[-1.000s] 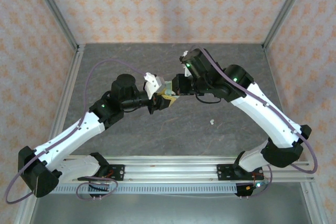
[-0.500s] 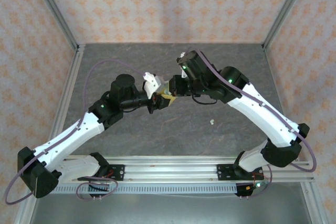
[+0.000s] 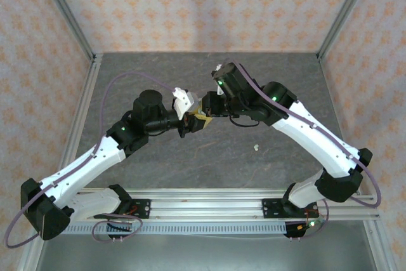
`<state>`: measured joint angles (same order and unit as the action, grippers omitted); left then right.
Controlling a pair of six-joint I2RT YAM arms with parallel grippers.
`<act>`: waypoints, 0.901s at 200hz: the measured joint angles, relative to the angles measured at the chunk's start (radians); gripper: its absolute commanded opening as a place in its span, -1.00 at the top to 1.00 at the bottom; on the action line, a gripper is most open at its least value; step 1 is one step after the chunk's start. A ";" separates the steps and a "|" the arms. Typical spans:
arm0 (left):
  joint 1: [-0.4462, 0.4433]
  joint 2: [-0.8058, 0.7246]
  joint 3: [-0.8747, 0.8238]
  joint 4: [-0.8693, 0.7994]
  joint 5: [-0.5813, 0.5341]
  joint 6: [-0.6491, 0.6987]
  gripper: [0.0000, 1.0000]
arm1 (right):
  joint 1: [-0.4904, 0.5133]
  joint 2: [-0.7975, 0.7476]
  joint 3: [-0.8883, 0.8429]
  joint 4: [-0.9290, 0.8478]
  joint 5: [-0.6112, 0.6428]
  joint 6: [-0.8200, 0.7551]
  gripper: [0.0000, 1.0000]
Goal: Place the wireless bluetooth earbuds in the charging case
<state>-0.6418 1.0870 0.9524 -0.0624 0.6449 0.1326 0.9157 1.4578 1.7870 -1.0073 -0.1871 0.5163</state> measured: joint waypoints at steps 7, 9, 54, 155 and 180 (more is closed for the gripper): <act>0.000 0.000 0.000 0.000 0.000 0.000 0.44 | 0.000 0.000 -0.001 0.002 0.000 0.000 0.75; 0.000 0.000 0.000 0.000 0.000 0.000 0.44 | 0.000 0.000 -0.001 0.002 0.000 0.000 0.75; 0.000 0.000 0.000 -0.001 -0.002 0.000 0.44 | 0.001 0.008 -0.001 0.003 0.000 0.004 0.52; 0.000 0.000 -0.001 -0.002 -0.008 0.000 0.42 | 0.005 0.010 -0.001 0.015 -0.022 0.016 0.27; 0.000 0.000 0.000 -0.002 -0.008 0.000 0.42 | 0.005 0.007 -0.006 0.023 -0.024 0.023 0.29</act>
<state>-0.6418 1.0866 0.9520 -0.0643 0.6373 0.1326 0.9203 1.4647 1.7805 -0.9840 -0.2108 0.5396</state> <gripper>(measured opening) 0.346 0.362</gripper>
